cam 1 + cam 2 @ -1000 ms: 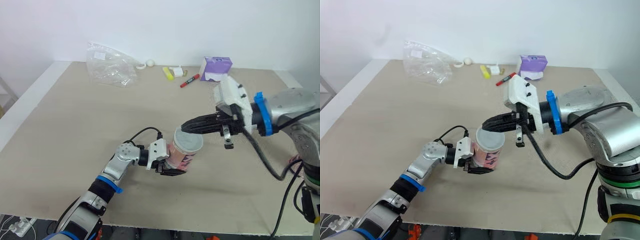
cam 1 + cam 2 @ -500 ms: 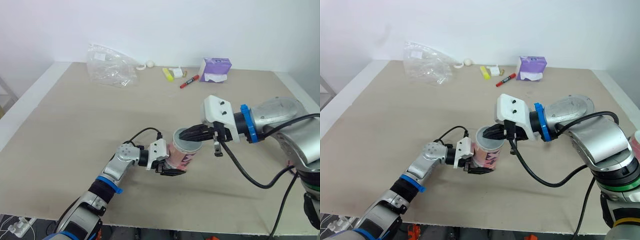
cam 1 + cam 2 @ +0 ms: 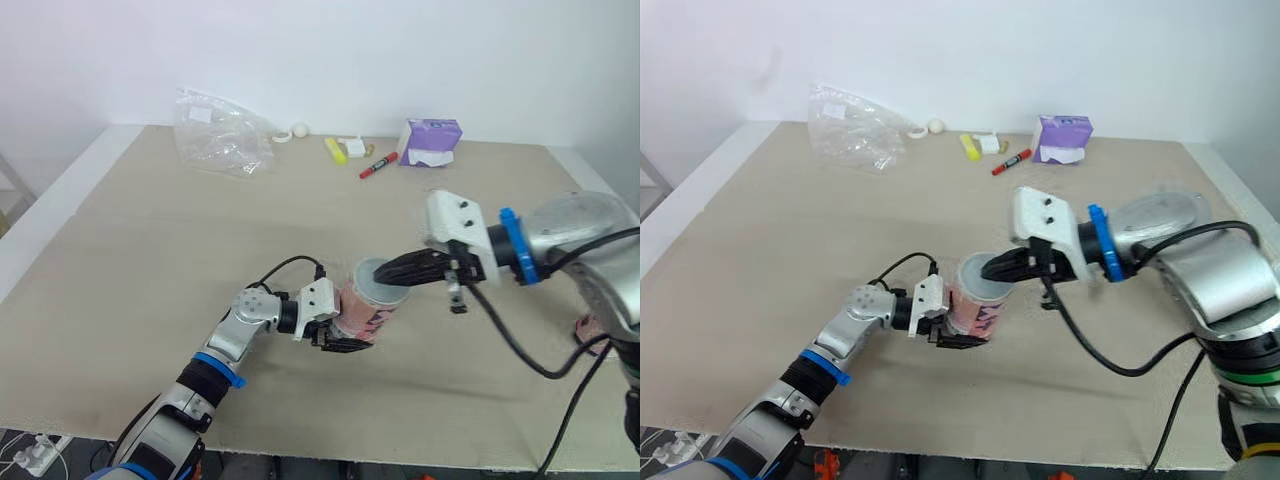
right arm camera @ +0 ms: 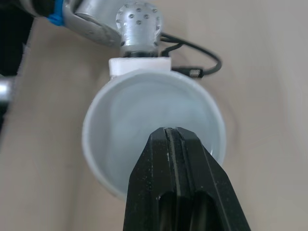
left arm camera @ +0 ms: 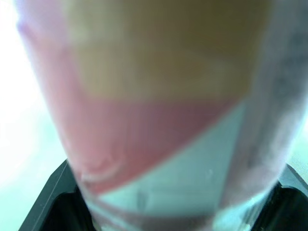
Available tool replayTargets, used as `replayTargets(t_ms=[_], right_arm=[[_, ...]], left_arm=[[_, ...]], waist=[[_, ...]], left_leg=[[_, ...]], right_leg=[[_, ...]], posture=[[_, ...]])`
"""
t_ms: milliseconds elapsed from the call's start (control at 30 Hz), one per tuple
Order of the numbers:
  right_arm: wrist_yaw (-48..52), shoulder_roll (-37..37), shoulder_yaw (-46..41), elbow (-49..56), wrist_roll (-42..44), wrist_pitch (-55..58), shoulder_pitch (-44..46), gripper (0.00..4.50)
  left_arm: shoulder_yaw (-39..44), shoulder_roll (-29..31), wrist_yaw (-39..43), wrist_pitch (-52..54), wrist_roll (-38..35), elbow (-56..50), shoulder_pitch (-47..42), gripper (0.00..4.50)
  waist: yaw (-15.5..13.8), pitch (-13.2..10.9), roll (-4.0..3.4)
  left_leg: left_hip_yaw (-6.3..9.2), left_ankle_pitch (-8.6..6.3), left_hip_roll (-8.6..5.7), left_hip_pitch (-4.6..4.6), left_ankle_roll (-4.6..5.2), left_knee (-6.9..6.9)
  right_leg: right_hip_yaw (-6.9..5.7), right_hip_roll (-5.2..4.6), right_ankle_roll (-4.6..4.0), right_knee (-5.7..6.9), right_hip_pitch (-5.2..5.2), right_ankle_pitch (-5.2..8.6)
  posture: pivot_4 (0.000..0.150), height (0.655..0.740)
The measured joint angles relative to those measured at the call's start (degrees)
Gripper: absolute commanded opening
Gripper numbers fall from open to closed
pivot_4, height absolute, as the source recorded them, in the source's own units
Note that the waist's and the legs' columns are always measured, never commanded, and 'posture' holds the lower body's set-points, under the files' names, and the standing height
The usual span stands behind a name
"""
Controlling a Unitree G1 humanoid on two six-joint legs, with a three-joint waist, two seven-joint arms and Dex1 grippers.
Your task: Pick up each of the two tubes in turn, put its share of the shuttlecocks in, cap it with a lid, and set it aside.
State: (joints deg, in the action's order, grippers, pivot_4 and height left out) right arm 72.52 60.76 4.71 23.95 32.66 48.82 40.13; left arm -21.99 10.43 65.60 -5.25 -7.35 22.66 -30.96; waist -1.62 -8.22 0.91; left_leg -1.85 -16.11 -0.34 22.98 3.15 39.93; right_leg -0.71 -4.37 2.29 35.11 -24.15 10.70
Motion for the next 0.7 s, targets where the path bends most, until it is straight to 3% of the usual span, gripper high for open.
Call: replayTargets(t_ms=[267,533,567,633,667,700], right_arm=[[-1.72,1.57,-14.62,-2.33,10.06,6.13,-2.08,0.11],[-8.2,-2.87,-20.16,0.96,9.52,1.62,-20.71,0.11],[-8.77,-3.73,-20.61,1.87,8.82,0.11,-24.05,0.68],[-9.32,-5.62,-21.23,3.07,8.32,-2.29,-29.17,1.39],[-9.29,-6.39,-21.22,3.51,7.85,-3.64,-31.53,1.9],[-9.24,-7.03,-21.13,3.87,6.84,-5.72,-34.9,2.79]], left_arm=[[0.19,0.12,0.09,-0.11,-0.17,-0.01,0.06,3.23],[0.71,0.17,0.22,-0.25,-1.7,0.35,0.33,3.23],[0.92,0.26,0.54,-0.09,-1.91,0.29,0.35,3.59],[1.44,0.66,1.35,0.71,-2.61,0.18,0.32,4.35],[1.68,1.15,1.65,0.91,-2.84,0.18,0.37,4.5],[2.15,1.86,2.38,1.17,-2.94,0.18,0.37,4.5]], waist=[[-0.03,-0.05,0.0],[-0.1,-0.1,-0.03],[-0.1,-0.1,-0.03],[-0.02,-0.11,-0.03],[0.02,-0.14,-0.04],[0.01,-0.21,-0.12]], left_leg=[[0.06,0.0,0.01,0.17,0.0,-0.02],[0.05,0.01,0.01,0.24,0.01,-0.04],[0.05,0.01,0.01,0.25,0.01,-0.05],[0.01,0.01,0.02,0.25,0.01,-0.09],[0.01,0.01,0.03,0.25,0.01,-0.09],[0.0,0.01,0.02,0.26,0.01,-0.1]], right_leg=[[0.0,0.01,-0.06,0.0,-0.13,-0.01],[-0.02,0.1,-0.01,0.0,-0.19,0.0],[-0.02,0.13,0.0,0.0,-0.19,0.02],[0.01,0.35,0.01,0.0,-0.23,0.02],[0.02,0.4,0.02,0.01,-0.23,0.03],[0.04,0.42,0.03,0.01,-0.24,0.04]], posture=[[0.15,0.74],[0.15,0.74],[0.15,0.74],[0.15,0.74],[0.15,0.74],[0.15,0.74]])
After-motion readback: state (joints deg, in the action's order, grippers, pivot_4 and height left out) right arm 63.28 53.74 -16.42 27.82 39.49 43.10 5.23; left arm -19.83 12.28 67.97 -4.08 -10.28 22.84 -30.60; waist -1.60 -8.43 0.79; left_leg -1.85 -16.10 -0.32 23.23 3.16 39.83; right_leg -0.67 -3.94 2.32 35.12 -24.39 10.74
